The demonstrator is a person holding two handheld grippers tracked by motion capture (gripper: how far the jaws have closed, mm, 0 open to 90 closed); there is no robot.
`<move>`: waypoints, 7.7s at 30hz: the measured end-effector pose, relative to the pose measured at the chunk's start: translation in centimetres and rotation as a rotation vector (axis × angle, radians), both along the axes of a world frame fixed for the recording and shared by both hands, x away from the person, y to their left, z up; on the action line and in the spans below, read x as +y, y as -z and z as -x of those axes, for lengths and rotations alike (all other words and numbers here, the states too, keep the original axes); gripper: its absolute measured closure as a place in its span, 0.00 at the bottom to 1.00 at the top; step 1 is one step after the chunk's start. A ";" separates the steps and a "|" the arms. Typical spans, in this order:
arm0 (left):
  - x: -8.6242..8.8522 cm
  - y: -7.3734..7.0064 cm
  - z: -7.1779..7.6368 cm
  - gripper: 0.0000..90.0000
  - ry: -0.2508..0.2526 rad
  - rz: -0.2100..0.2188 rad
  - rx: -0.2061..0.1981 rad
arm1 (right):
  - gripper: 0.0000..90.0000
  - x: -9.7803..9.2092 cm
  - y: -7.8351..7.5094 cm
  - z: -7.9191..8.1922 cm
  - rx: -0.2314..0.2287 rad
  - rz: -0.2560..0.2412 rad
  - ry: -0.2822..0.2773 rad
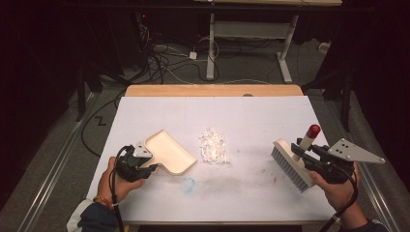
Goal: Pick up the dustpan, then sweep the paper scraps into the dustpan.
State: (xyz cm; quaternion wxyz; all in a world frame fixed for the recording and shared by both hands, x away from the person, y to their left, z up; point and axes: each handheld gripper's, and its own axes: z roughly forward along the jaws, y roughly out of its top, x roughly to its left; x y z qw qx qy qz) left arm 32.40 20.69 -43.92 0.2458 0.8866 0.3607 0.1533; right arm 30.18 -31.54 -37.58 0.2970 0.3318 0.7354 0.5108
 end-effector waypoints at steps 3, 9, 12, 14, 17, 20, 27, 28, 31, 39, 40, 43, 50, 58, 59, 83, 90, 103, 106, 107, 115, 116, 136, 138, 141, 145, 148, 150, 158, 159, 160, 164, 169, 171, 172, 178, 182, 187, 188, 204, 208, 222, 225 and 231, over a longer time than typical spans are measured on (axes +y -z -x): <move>-0.4 -0.1 0.5 0.71 0.024 -0.002 0.008 | 0.78 0.0 0.0 -0.1 -0.003 0.002 0.002; -0.8 0.1 1.7 0.71 0.060 0.004 0.028 | 0.78 0.2 0.2 -0.6 0.008 0.010 -0.004; -0.7 0.3 2.2 0.71 0.067 0.011 0.036 | 0.78 0.2 0.4 -0.7 0.015 0.005 -0.011; -0.7 0.4 2.5 0.71 0.066 0.007 0.032 | 0.78 0.2 0.4 -0.7 0.014 0.006 -0.004; -0.7 0.5 2.7 0.70 0.067 0.012 0.019 | 0.78 0.3 0.4 -0.7 0.017 0.009 0.000; -0.5 0.6 2.7 0.70 0.067 0.020 0.022 | 0.78 0.3 0.4 -0.7 0.017 0.014 0.005; -0.4 0.9 2.7 0.70 0.079 0.020 0.024 | 0.78 0.3 0.6 -1.0 0.029 0.019 0.010; -0.5 0.9 2.7 0.70 0.081 0.021 0.025 | 0.78 0.3 0.6 -1.0 0.030 0.018 0.008; -0.5 1.0 2.7 0.70 0.085 0.022 0.023 | 0.78 0.2 0.7 -1.1 0.031 0.006 -0.004; -0.6 0.9 2.6 0.71 0.096 0.017 0.018 | 0.78 0.4 0.7 -1.2 0.029 0.010 -0.007; -0.6 0.9 2.6 0.71 0.096 0.017 0.018 | 0.78 0.5 0.7 -1.2 0.030 0.011 -0.002; -0.6 0.9 2.5 0.70 0.098 0.018 0.023 | 0.78 0.7 0.6 -1.6 0.031 -0.003 0.006; -0.8 0.9 2.5 0.70 0.098 0.014 0.026 | 0.78 2.0 0.4 -3.6 0.015 -0.044 0.013; -1.1 0.9 2.1 0.70 0.107 0.015 0.030 | 0.78 7.6 -0.2 -9.6 -0.031 0.009 0.004; -1.1 0.9 2.1 0.70 0.107 0.015 0.030 | 0.78 7.6 -0.2 -9.6 -0.031 0.009 0.004; -1.9 0.9 1.3 0.70 0.124 -0.009 0.035 | 0.78 17.6 2.6 -17.0 -0.022 0.026 -0.101; -2.6 1.1 0.5 0.70 0.124 -0.013 0.054 | 0.78 18.8 3.1 -15.9 -0.009 0.037 -0.200; -4.0 1.0 -1.3 0.71 0.132 -0.050 0.091 | 0.78 19.3 3.1 -15.2 -0.025 0.036 -0.272; -4.3 1.1 -1.6 0.71 0.131 -0.052 0.099 | 0.78 19.7 3.0 -14.9 -0.042 0.063 -0.252; -4.4 1.2 -1.7 0.71 0.131 -0.059 0.102 | 0.78 19.8 2.9 -14.9 -0.047 0.070 -0.255; -4.3 1.2 -1.8 0.70 0.128 -0.047 0.115 | 0.78 20.3 3.3 -14.6 -0.035 0.048 -0.278; -4.3 1.2 -1.9 0.70 0.126 -0.045 0.118 | 0.78 20.4 3.4 -14.4 -0.036 0.052 -0.286; -5.0 1.5 -3.0 0.70 0.126 -0.050 0.148 | 0.78 22.2 3.8 -11.1 -0.078 0.052 -0.414; -5.2 1.6 -3.1 0.70 0.124 -0.048 0.148 | 0.78 22.4 3.8 -11.0 -0.075 0.049 -0.423; -5.6 1.8 -3.1 0.70 0.127 -0.055 0.150 | 0.78 23.0 3.6 -10.6 -0.079 0.061 -0.449; -5.7 1.9 -3.1 0.70 0.127 -0.054 0.148 | 0.78 23.5 3.3 -10.4 -0.085 0.053 -0.470; -5.7 1.9 -3.1 0.70 0.127 -0.058 0.147 | 0.78 23.7 2.5 -10.4 -0.092 0.025 -0.465; -5.7 1.9 -3.0 0.70 0.127 -0.060 0.143 | 0.78 23.7 2.2 -10.4 -0.096 0.015 -0.460; -5.4 2.2 -2.9 0.70 0.133 -0.055 0.131 | 0.78 21.8 -0.1 -9.0 -0.113 -0.021 -0.386; -5.4 2.1 -2.9 0.70 0.137 -0.058 0.130 | 0.78 21.4 -0.3 -8.8 -0.113 -0.024 -0.379; -5.3 2.1 -2.8 0.70 0.137 -0.058 0.128 | 0.78 21.0 -0.6 -8.5 -0.111 -0.025 -0.372; -5.3 2.1 -2.7 0.70 0.136 -0.060 0.127 | 0.78 19.7 -1.3 -7.6 -0.111 -0.036 -0.351; -5.3 2.1 -2.7 0.70 0.138 -0.065 0.132 | 0.78 18.2 -1.2 -7.0 -0.071 -0.043 -0.313; -5.3 2.1 -2.6 0.70 0.146 -0.068 0.139 | 0.78 17.5 -0.9 -6.7 -0.052 -0.047 -0.297; -5.2 2.0 -2.6 0.70 0.153 -0.074 0.141 | 0.78 16.9 -0.5 -6.5 -0.028 -0.041 -0.288; -4.7 1.6 -2.0 0.70 0.177 -0.100 0.144 | 0.78 15.8 0.3 -5.6 0.000 0.005 -0.229; -4.5 1.7 -1.8 0.70 0.182 -0.104 0.145 | 0.78 14.9 0.7 -5.1 0.005 0.027 -0.179; -4.7 1.7 -1.6 0.70 0.189 -0.108 0.140 | 0.78 14.5 0.5 -4.7 -0.017 0.021 -0.147; -4.7 1.7 -1.5 0.70 0.188 -0.109 0.137 | 0.78 14.5 0.4 -4.7 -0.023 0.028 -0.133; -5.4 1.6 -0.6 0.70 0.180 -0.116 0.135 | 0.78 20.8 3.8 -3.7 -0.098 0.101 -0.090; -5.6 1.8 -0.6 0.70 0.173 -0.105 0.135 | 0.78 22.7 3.7 -4.0 -0.087 0.080 -0.124; -5.5 2.0 -0.7 0.70 0.169 -0.085 0.143 | 0.78 26.8 2.6 -4.1 -0.073 0.015 -0.207; -5.4 2.0 -0.6 0.70 0.162 -0.081 0.144 | 0.78 26.5 2.5 -4.3 -0.071 0.021 -0.199; -5.3 2.1 -0.6 0.70 0.158 -0.083 0.146 | 0.78 25.1 1.6 -4.6 -0.080 -0.007 -0.180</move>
